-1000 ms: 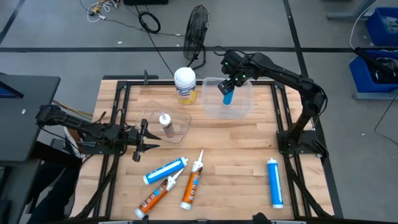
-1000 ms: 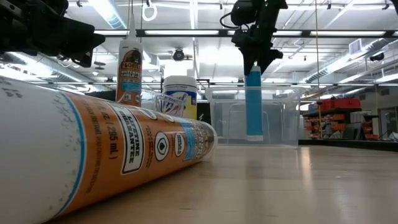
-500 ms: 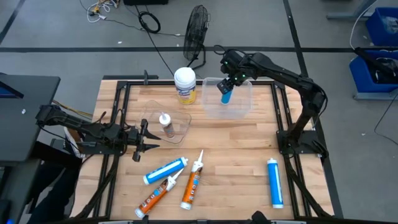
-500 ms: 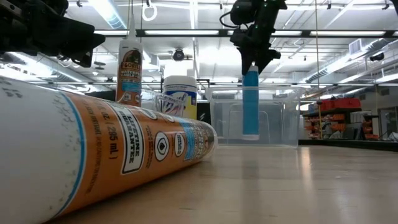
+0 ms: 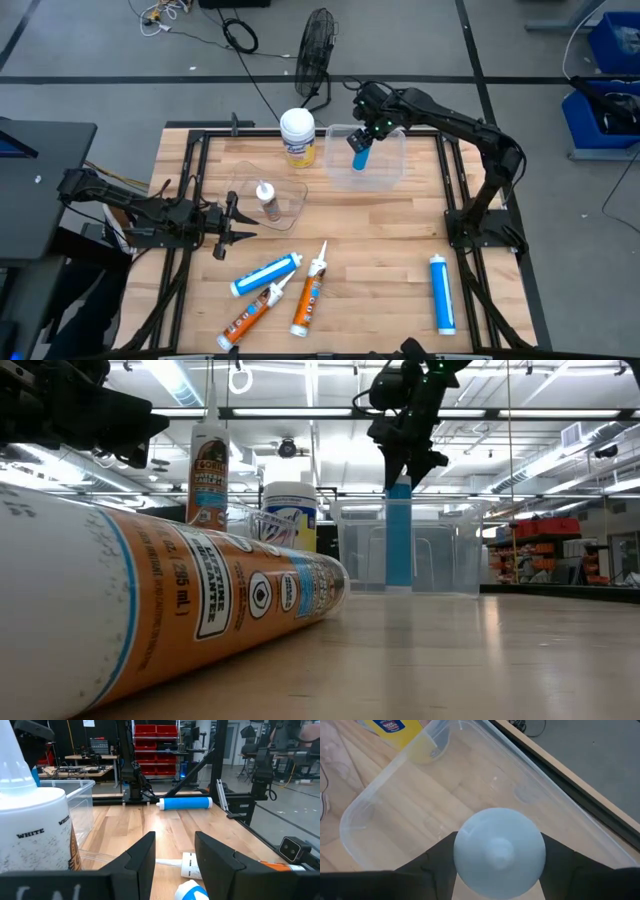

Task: Pick & place silicon tubes, Sealant and Lysol wipes
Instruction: Put the middle blue sealant into the top transparent bin, then put the right blue sealant into the top transparent bin

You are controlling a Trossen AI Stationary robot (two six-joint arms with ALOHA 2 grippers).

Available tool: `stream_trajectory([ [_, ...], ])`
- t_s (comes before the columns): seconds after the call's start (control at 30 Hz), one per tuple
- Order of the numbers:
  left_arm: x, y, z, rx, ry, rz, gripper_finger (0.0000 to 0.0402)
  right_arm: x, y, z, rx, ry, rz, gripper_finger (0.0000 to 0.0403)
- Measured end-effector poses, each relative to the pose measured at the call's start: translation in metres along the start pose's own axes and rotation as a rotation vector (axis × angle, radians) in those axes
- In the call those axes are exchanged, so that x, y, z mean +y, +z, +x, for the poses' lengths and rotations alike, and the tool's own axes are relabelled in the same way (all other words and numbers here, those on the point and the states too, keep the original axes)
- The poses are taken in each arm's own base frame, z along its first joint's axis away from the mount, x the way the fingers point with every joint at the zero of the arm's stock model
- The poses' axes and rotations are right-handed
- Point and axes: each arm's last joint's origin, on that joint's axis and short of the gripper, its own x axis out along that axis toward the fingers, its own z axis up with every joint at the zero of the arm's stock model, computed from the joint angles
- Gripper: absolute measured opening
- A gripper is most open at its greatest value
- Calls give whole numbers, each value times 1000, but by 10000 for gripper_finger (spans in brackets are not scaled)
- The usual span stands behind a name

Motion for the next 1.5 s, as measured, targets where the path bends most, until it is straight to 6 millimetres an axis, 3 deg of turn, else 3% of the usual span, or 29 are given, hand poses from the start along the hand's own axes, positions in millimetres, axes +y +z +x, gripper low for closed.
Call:
stream_trajectory([
  [0.33,0,0,0,0,0,0,142,-1,0,1,7,-4,0,255],
  [0.67,0,0,0,0,0,0,142,0,3,-10,-4,5,-11,263],
  [0.83,0,0,0,0,0,0,142,0,7,-29,-18,9,-22,263],
  [1.1,0,0,0,0,0,0,142,-2,7,-76,-15,-36,7,264],
  [1.23,0,0,0,0,0,0,142,3,-6,-102,54,-53,43,264],
  [1.5,0,0,0,0,-1,0,142,40,-42,-141,26,134,44,263],
])
